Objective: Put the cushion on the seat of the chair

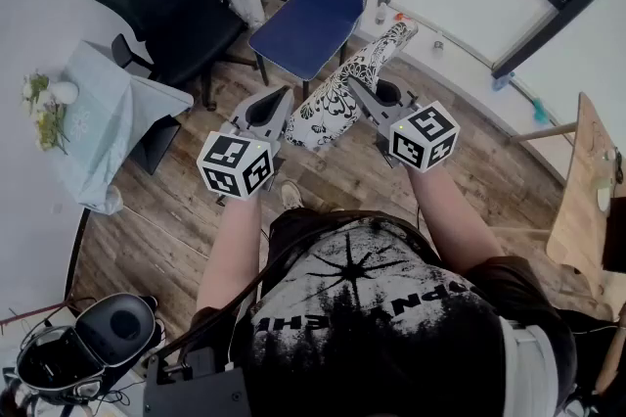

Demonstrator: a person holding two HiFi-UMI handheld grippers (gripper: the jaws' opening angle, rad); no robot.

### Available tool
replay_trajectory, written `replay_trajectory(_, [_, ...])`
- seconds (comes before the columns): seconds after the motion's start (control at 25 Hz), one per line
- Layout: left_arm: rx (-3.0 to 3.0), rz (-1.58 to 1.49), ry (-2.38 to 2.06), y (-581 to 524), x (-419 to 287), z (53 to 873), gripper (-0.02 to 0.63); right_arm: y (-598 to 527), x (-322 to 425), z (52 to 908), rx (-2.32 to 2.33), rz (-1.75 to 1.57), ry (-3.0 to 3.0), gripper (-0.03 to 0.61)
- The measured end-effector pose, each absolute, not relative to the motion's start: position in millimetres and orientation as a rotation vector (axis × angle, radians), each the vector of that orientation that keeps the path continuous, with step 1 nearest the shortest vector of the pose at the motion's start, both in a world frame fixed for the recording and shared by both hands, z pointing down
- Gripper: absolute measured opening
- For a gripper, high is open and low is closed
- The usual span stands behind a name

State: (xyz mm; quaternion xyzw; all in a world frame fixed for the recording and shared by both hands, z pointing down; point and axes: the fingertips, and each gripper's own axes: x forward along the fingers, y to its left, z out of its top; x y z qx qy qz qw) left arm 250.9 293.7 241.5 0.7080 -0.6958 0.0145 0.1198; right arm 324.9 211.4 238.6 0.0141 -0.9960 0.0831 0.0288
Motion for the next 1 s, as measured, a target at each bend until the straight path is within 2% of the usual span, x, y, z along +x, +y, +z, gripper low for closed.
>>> replay_trajectory(1.0, [2.008, 0.044, -2.008, 293, 243, 262, 0.014, 218, 309, 254, -0.028, 0.319, -3.026, 0.032])
